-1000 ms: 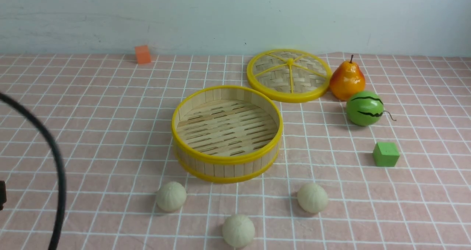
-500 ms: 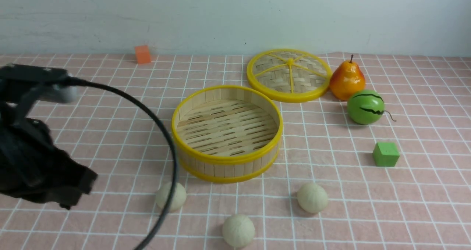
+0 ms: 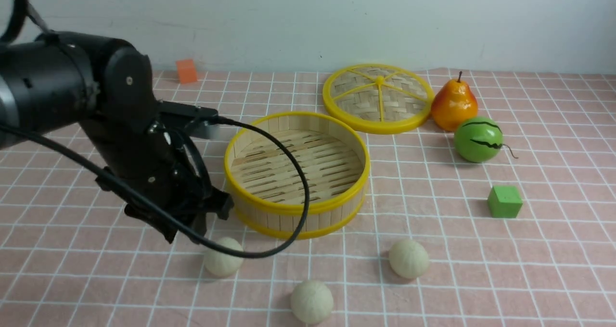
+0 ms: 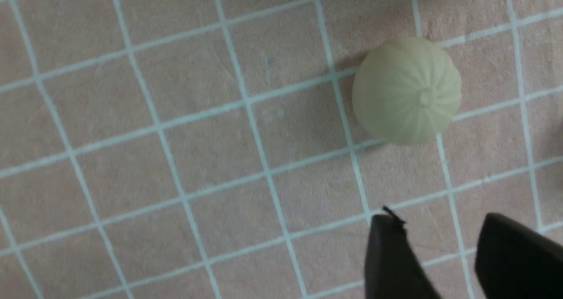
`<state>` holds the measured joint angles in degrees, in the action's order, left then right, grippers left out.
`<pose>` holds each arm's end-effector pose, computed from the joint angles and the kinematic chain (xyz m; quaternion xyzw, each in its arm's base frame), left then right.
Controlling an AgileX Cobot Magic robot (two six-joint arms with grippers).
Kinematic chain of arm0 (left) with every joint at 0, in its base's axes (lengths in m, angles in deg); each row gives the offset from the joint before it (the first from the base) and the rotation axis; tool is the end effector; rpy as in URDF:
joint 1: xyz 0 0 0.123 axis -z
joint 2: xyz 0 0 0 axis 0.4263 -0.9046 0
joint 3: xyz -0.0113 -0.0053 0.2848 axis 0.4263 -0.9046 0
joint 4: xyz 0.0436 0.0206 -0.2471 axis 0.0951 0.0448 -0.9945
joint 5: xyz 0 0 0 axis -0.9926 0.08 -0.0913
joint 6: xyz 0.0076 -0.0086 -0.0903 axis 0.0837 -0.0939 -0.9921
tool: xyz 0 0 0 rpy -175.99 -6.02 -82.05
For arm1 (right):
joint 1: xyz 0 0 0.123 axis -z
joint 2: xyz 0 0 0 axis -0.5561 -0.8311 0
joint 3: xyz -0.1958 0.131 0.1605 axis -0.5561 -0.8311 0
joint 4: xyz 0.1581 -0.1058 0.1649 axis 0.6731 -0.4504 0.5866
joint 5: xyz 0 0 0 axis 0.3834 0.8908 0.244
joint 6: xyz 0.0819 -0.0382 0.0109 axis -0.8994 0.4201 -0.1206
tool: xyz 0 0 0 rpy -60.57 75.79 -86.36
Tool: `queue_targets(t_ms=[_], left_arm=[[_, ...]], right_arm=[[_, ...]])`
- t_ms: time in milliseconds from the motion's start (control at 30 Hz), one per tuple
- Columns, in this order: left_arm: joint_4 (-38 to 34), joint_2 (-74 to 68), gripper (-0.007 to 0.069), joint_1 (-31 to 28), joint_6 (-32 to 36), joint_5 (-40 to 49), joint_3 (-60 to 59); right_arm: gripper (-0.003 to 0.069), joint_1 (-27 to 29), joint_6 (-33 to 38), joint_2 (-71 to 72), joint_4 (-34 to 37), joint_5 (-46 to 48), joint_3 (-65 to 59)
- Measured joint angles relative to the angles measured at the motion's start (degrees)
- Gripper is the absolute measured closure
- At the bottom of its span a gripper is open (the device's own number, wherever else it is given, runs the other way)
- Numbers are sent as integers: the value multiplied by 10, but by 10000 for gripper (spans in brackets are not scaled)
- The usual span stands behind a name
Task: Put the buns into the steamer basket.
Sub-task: Use the left arm to grab a steamed stuffed bun
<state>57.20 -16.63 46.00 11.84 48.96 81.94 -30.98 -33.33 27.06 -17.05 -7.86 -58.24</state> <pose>0.3135 -0.1232 0.2520 0.1573 0.9793 -0.0477 0.1184 0.0521 -0.0023 0.1739 0.0688 0.8034 0.0235 0.5910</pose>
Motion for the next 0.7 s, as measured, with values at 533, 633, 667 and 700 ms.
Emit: queue_targets(t_ms=[533,633,667,700], left_arm=[[31,-127,135,39,-39,-114,5],[31,-130,253,39,-48,-115,7],[31,-130,290,39,-49,-115,8],[31,-130,340,39,-50,-115,8]], right_arm=[[419,0,0,0,0,0,0],[419,0,0,0,0,0,0],[419,0,0,0,0,0,0],[419,0,0,0,0,0,0]])
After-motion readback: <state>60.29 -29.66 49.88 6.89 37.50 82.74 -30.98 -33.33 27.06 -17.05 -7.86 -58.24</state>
